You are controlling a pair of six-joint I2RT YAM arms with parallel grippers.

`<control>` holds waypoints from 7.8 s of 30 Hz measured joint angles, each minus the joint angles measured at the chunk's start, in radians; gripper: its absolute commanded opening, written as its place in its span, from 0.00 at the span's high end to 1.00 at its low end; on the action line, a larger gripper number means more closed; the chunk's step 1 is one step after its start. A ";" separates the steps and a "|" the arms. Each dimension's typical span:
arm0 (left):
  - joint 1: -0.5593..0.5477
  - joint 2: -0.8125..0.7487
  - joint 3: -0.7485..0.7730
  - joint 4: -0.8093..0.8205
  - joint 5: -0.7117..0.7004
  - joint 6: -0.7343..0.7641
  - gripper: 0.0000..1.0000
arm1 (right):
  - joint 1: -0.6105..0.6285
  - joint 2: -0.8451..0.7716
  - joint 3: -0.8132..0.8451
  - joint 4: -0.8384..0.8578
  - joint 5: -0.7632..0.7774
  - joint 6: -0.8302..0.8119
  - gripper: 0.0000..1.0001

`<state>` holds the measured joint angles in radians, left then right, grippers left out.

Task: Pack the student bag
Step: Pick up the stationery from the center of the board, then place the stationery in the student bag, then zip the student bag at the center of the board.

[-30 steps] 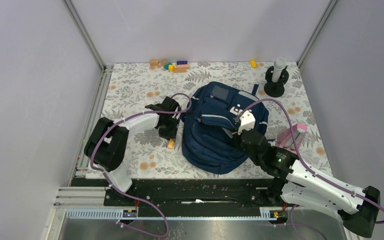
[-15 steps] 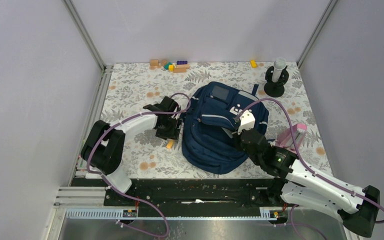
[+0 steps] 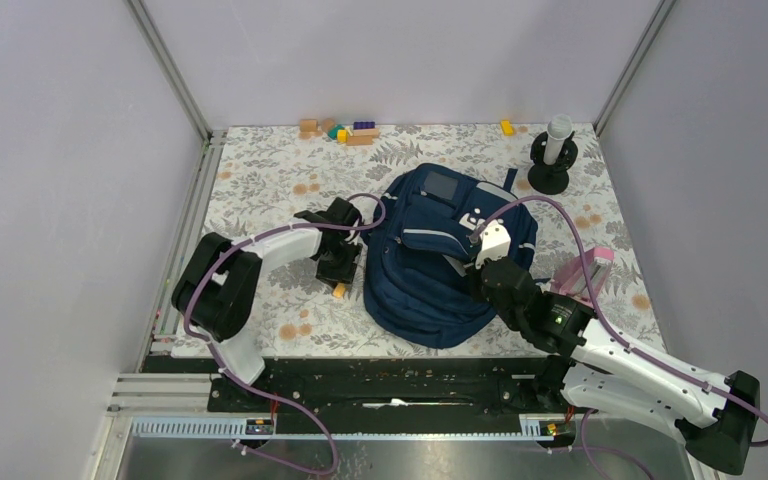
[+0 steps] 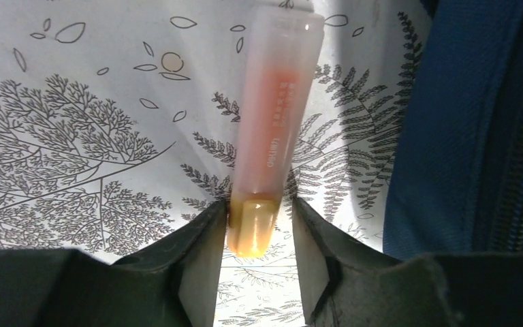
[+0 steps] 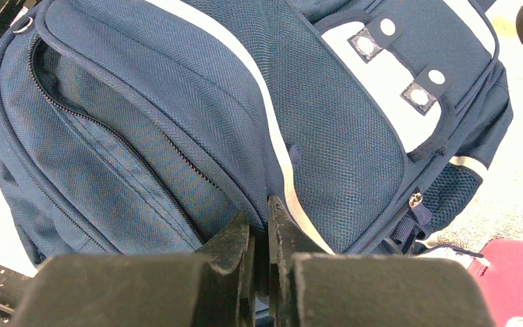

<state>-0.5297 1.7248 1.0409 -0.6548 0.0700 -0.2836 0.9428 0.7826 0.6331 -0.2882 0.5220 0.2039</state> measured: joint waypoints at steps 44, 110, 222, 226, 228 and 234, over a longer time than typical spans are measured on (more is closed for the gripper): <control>-0.522 -0.675 -0.071 0.050 -0.010 -0.513 1.00 | 0.000 0.068 0.096 -0.067 0.008 -0.006 1.00; -0.343 -0.175 -0.114 0.869 0.021 -0.822 0.11 | 0.005 0.077 0.056 0.006 0.028 0.022 1.00; -0.085 -0.095 0.291 0.043 0.507 0.480 1.00 | -0.162 0.158 0.008 0.035 -0.272 -0.198 1.00; -0.099 -0.141 0.229 0.032 0.421 0.435 1.00 | -0.126 0.190 0.008 0.074 -0.227 -0.196 0.90; -0.108 -0.175 0.199 0.027 0.391 0.416 1.00 | -0.120 0.192 0.008 0.085 -0.222 -0.195 0.64; -0.134 -0.264 0.138 0.047 0.321 0.388 1.00 | -0.104 0.125 0.008 0.061 -0.239 -0.123 0.20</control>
<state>-0.6640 1.4609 1.1786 -0.6075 0.3908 0.1040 0.8391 0.9073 0.6411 -0.2272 0.2832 0.0811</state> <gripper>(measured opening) 0.021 0.708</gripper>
